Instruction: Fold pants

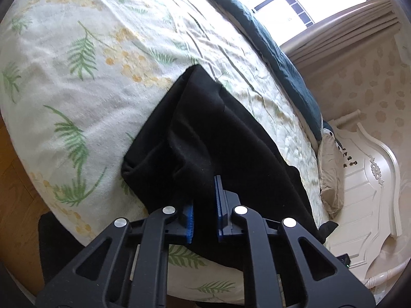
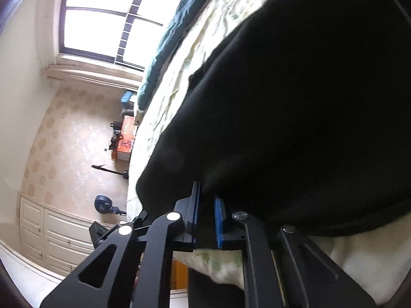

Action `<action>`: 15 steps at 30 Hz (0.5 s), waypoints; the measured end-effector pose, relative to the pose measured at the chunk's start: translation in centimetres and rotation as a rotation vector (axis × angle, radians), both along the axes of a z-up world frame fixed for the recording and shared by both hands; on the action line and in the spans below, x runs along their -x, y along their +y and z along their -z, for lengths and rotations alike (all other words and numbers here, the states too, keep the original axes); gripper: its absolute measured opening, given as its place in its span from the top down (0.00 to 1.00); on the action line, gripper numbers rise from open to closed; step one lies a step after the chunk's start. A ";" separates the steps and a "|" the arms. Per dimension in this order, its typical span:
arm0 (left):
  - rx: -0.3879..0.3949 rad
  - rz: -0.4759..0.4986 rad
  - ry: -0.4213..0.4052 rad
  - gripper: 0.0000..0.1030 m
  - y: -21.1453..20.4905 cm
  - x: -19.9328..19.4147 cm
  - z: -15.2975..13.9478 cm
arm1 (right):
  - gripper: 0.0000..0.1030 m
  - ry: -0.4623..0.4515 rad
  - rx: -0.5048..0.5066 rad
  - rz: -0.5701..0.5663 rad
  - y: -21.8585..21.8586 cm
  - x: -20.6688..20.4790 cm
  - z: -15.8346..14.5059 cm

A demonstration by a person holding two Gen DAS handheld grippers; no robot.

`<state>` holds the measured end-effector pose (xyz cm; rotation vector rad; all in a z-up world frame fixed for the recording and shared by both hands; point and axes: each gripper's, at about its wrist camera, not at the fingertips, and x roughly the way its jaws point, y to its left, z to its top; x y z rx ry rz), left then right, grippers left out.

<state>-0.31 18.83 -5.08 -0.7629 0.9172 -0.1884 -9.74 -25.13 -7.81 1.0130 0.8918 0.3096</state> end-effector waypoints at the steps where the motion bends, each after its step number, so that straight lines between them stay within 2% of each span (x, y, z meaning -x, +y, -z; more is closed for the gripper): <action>1: -0.003 -0.005 0.002 0.89 0.2 0.3 -0.1 | 0.92 -0.012 0.008 -0.009 0.2 0.3 -0.4; 4: 0.000 -0.017 0.018 0.89 0.8 0.8 0.3 | 0.93 -0.015 0.026 -0.042 0.6 1.4 -0.8; 9: 0.008 -0.012 0.031 0.90 1.4 0.9 1.3 | 0.93 0.077 -0.029 -0.059 0.7 2.1 2.2; 11: 0.013 -0.008 0.032 0.90 1.5 0.8 1.4 | 0.94 0.071 -0.047 -0.058 0.7 2.1 2.9; 15: -0.058 0.036 0.007 0.89 0.8 0.9 0.5 | 0.93 0.053 -0.034 -0.087 0.5 2.1 2.5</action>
